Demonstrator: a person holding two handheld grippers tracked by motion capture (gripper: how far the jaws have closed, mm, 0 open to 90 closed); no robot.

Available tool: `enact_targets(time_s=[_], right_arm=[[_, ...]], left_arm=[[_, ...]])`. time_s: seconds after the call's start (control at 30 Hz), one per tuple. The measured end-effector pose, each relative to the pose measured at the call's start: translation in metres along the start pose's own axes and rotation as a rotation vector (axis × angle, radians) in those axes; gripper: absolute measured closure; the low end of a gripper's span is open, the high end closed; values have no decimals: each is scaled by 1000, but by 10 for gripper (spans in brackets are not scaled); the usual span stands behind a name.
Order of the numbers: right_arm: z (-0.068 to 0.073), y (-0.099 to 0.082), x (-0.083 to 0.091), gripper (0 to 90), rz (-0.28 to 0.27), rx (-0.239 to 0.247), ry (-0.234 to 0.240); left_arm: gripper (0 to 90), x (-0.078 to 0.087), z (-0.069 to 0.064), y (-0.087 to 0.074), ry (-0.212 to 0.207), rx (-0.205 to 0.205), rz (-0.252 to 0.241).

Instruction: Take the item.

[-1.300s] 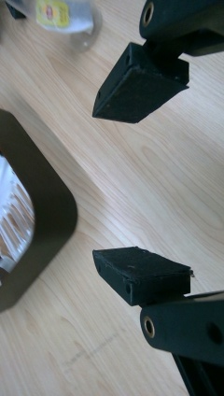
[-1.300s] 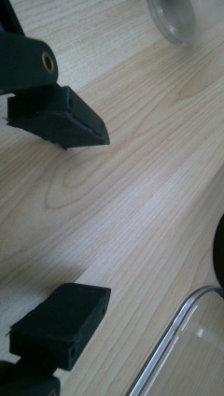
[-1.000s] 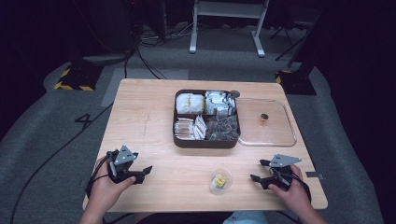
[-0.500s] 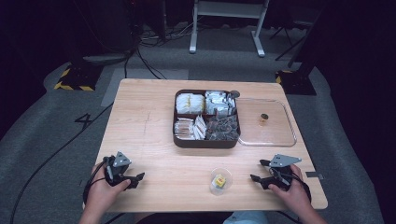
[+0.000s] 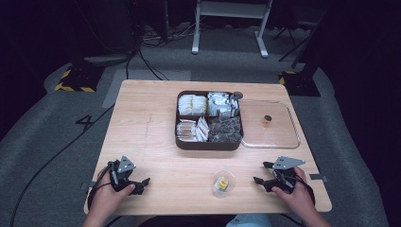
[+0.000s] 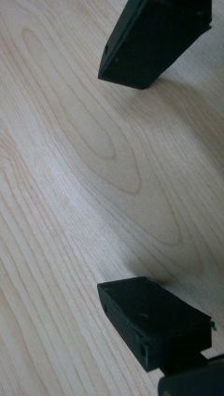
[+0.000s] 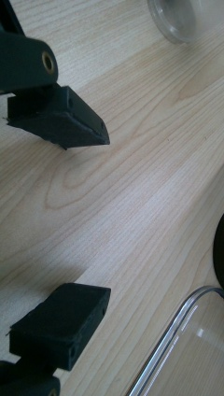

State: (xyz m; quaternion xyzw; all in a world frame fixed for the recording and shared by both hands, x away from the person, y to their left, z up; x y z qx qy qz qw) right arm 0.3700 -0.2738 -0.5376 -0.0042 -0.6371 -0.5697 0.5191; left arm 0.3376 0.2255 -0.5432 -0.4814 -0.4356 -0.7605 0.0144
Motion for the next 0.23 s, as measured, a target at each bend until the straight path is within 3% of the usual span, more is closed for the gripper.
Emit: enact_targets(time_s=[0.17, 0.23], right_arm=[[0, 0, 0, 216, 0, 0, -3], [-1, 0, -1, 156, 4, -13, -22]], left_arm=[[16, 0, 0, 0, 4, -1, 6], [16, 0, 0, 0, 4, -1, 6]])
Point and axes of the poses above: each handheld gripper's, and its own axes: x roughly backward along the jaws, y roughly out of its top, z roughly to its left, the point moved 5 cm from there along -x, roughly forward along the jaws, and after that the axes turned 15 degrees about -x, right-handed, at the moved point
